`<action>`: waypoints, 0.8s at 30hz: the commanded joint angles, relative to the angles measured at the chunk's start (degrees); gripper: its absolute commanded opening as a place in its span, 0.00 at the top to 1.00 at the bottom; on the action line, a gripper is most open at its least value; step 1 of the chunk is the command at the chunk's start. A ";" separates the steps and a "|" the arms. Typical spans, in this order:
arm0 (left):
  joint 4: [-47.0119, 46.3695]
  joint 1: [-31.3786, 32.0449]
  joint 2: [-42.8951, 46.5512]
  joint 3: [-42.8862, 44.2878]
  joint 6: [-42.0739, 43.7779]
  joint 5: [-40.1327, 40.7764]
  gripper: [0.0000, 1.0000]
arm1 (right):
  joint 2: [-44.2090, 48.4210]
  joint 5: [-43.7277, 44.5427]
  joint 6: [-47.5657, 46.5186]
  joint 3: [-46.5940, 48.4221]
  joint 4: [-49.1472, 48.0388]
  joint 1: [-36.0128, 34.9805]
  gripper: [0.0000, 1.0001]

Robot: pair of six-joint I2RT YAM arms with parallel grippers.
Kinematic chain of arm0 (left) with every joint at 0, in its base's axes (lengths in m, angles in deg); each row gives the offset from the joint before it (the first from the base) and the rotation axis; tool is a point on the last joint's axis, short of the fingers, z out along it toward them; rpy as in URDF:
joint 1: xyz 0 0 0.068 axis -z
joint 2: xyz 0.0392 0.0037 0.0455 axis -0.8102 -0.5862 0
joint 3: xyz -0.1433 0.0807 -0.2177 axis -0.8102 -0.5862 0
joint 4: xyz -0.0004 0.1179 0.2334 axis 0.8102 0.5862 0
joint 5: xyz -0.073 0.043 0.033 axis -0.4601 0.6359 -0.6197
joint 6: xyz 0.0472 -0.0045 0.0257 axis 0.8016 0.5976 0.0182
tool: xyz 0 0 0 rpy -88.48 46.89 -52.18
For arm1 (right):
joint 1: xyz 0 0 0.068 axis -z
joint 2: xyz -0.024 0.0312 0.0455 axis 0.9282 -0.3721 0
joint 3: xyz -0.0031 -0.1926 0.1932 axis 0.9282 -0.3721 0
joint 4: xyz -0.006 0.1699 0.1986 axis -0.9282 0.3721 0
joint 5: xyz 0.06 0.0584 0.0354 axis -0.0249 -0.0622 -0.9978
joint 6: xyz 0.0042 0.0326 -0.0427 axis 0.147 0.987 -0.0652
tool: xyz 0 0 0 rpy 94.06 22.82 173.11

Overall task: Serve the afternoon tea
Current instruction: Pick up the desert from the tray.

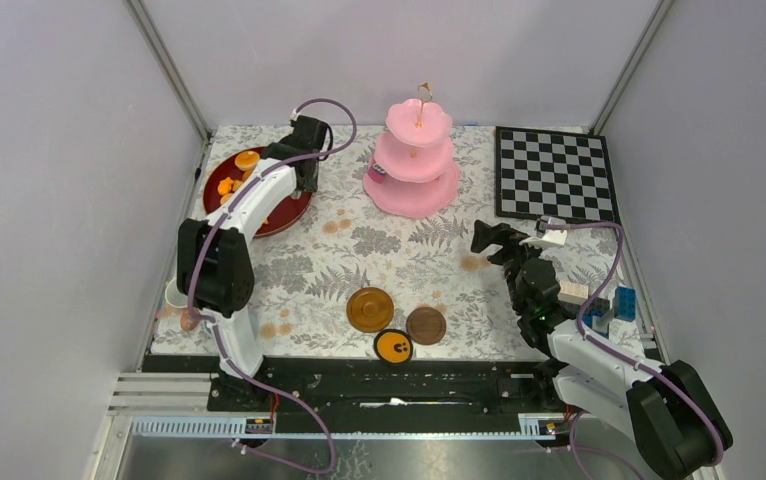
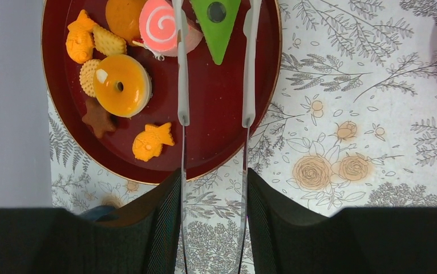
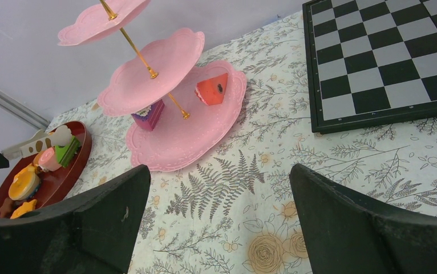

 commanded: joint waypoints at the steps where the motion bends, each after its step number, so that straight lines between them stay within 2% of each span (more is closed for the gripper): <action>1: -1.00 0.06 -0.37 2.64 0.42 3.23 0.56 | 0.31 0.54 -0.28 0.00 -3.10 0.48 0.00; 16: -2.80 0.06 -3.14 2.73 1.34 3.93 0.55 | 0.57 0.58 -0.58 -0.08 -3.02 0.48 0.00; 24: -4.12 0.05 -4.80 2.92 1.44 4.25 0.59 | 0.56 0.47 -0.63 -0.06 -3.02 0.48 0.00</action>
